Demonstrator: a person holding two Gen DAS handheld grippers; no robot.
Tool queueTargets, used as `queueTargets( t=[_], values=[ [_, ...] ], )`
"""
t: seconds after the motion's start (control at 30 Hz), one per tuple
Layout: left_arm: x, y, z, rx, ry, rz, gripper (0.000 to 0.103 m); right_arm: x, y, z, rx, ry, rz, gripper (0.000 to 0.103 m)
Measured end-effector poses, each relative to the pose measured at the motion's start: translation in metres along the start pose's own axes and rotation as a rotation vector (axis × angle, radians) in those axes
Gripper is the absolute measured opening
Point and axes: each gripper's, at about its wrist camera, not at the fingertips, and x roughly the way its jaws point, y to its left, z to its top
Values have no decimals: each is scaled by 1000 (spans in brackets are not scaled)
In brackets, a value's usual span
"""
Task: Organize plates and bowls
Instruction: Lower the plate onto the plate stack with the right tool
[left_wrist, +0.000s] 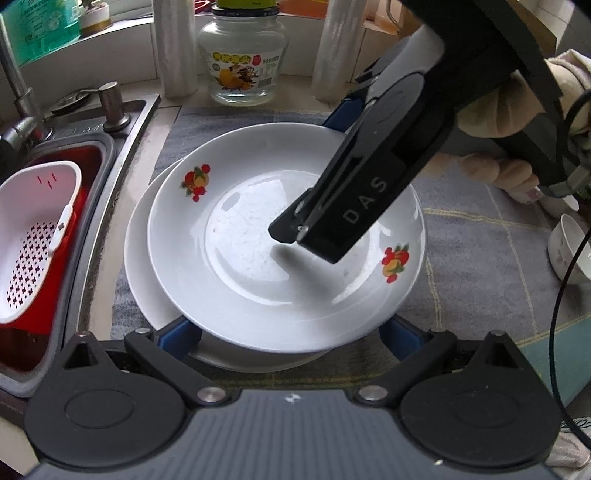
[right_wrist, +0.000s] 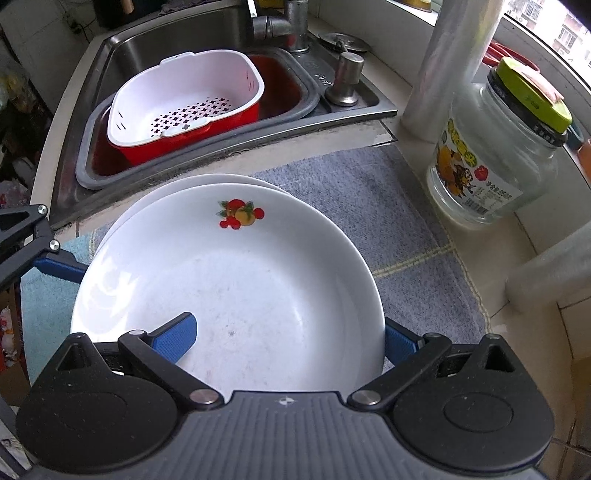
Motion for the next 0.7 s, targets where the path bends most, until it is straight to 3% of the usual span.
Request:
queueTargets(
  t=[0.3, 0.7],
  values=[
    [-3, 0, -1, -24, -6, -1, 101, 6, 6, 12, -58, 69, -25, 103],
    [-5, 0, -4, -8, -7, 5, 101, 7, 0, 9, -41, 56, 12, 103]
  ],
)
